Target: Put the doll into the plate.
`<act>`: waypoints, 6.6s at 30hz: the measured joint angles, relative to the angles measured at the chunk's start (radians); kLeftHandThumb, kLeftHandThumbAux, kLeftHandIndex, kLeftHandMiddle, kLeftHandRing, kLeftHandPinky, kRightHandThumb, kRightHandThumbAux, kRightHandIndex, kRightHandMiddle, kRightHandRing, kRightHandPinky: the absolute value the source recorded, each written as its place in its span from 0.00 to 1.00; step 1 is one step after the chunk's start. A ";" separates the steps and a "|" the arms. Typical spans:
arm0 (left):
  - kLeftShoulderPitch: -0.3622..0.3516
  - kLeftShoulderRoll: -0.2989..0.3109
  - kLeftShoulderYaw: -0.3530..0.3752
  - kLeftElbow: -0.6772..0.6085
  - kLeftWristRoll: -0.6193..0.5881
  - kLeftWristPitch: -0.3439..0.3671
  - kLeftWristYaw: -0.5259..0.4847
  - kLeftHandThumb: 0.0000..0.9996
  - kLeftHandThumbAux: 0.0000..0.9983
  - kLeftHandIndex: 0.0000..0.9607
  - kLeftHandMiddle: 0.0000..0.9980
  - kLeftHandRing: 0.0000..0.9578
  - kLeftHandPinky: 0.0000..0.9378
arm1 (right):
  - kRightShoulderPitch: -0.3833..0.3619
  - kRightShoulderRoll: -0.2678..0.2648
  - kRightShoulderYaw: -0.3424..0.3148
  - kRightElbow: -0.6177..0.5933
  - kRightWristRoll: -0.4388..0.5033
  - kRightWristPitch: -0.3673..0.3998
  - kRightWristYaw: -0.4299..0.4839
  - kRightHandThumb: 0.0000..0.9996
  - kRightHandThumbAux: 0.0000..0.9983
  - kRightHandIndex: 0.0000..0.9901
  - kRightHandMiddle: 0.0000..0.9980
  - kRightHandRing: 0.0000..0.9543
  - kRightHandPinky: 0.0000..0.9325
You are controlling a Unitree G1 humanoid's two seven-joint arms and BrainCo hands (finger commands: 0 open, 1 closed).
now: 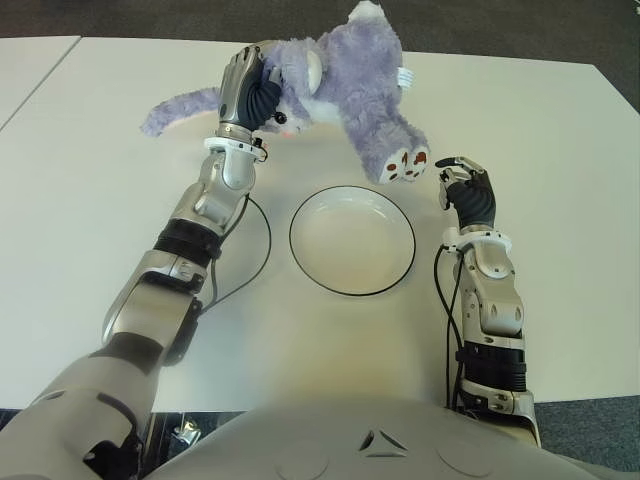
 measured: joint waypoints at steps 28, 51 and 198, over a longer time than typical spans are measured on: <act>0.011 0.048 0.030 -0.109 -0.023 -0.215 -0.154 1.00 0.63 0.88 0.47 0.52 0.87 | -0.021 0.002 -0.016 0.048 0.002 -0.047 -0.026 0.72 0.72 0.44 0.90 0.92 0.94; 0.035 0.117 -0.003 -0.139 0.038 -0.339 -0.268 1.00 0.62 0.85 0.47 0.53 0.89 | -0.029 0.009 -0.037 0.053 0.023 -0.047 -0.032 0.72 0.72 0.44 0.89 0.92 0.94; -0.016 0.189 -0.217 0.142 -0.170 -0.706 -0.740 0.31 0.11 0.00 0.00 0.00 0.00 | -0.035 0.021 -0.014 0.047 -0.016 -0.004 -0.062 0.71 0.72 0.44 0.90 0.92 0.95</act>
